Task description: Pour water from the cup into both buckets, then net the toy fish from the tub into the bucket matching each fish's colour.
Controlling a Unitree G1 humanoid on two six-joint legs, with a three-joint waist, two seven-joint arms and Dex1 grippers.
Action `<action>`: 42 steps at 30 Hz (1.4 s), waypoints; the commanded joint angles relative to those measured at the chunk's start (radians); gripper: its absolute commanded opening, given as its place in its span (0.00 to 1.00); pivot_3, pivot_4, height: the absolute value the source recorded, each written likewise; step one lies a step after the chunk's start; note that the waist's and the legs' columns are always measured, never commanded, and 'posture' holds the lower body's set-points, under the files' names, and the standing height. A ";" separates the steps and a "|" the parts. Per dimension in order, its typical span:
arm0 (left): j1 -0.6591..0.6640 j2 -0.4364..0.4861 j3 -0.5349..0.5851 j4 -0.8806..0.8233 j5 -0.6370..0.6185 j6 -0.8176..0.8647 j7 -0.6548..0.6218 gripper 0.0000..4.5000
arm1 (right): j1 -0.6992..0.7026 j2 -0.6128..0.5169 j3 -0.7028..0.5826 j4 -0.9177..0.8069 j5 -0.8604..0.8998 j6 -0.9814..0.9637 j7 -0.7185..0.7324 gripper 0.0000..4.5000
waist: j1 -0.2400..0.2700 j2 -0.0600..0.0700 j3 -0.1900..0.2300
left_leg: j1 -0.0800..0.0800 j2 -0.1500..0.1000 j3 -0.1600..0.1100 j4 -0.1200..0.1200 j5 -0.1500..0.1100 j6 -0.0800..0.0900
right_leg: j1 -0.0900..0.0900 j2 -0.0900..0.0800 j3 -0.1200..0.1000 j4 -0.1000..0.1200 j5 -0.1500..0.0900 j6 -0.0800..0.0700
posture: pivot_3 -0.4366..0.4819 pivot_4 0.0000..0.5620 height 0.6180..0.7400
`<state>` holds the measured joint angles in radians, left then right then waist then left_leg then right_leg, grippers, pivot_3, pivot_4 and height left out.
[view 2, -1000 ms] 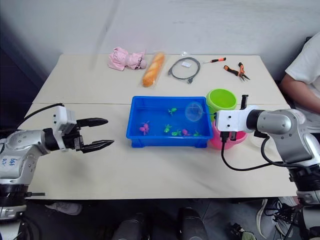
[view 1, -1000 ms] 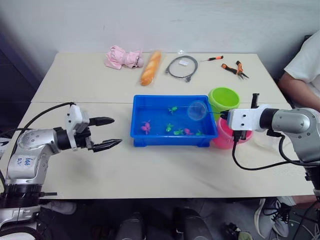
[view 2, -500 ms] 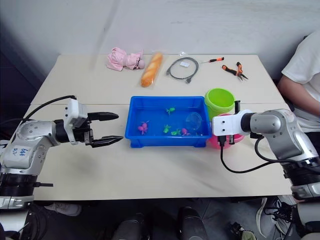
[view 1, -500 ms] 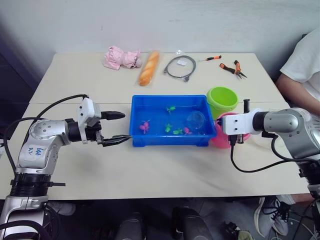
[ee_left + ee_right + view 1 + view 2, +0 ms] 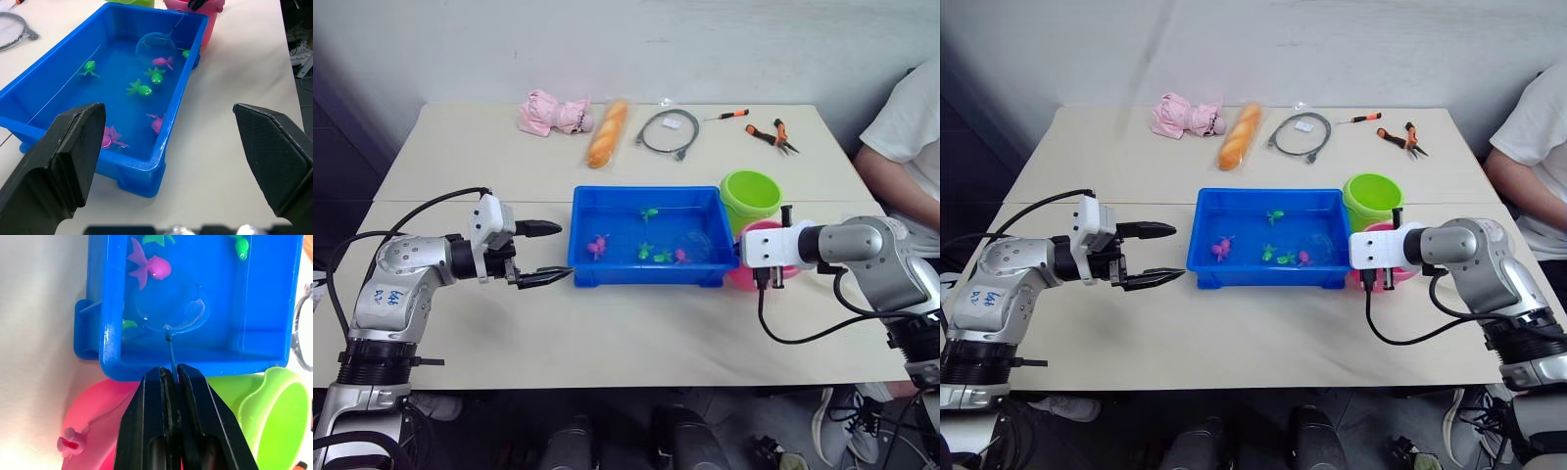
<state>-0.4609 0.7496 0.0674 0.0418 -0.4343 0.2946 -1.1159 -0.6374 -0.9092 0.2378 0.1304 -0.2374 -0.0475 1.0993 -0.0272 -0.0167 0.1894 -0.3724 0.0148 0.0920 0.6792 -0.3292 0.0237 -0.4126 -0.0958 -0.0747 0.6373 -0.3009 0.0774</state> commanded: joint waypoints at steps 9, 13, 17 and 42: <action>0.006 -0.003 0.007 -0.009 0.013 -0.031 -0.008 0.99 | -0.021 0.008 -0.058 -0.067 0.134 0.215 0.073 0.00 | 0.000 0.000 0.000 | 0.000 0.000 0.000 0.000 0.000 0.000 | 0.000 0.000 0.000 0.000 0.000 0.000 | 0.48 0.27 0.99; 0.010 -0.002 0.009 -0.008 0.014 -0.034 -0.008 0.99 | -0.017 0.009 -0.065 -0.060 0.152 0.235 0.068 0.00 | 0.000 0.000 0.000 | 0.000 0.000 0.000 0.000 0.000 0.000 | 0.000 0.000 0.000 0.000 0.000 0.000 | 0.48 0.27 0.99; 0.013 0.000 0.010 -0.005 0.015 -0.038 -0.008 0.99 | -0.018 0.007 -0.087 -0.057 0.186 0.272 0.064 0.00 | 0.000 0.000 0.000 | 0.000 0.000 0.000 0.000 0.000 0.000 | 0.000 0.000 0.000 0.000 0.000 0.000 | 0.48 0.27 0.99; -0.079 -0.079 0.004 0.022 -0.027 -0.015 -0.010 0.99 | 0.235 -0.019 -0.457 -0.223 0.510 0.419 0.018 0.00 | 0.019 0.000 0.000 | 0.000 0.000 0.000 0.000 -0.001 0.001 | 0.000 0.000 0.000 0.000 0.000 0.000 | 0.48 0.27 0.99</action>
<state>-0.5203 0.6767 0.0595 0.0885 -0.4367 0.2732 -1.1267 -0.4176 -0.9301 -0.1437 -0.0320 0.2235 0.3475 1.1409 -0.0081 -0.0167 0.1894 -0.3726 0.0148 0.0915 0.6797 -0.3297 0.0245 -0.4123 -0.0962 -0.0752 0.6372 -0.3009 0.0775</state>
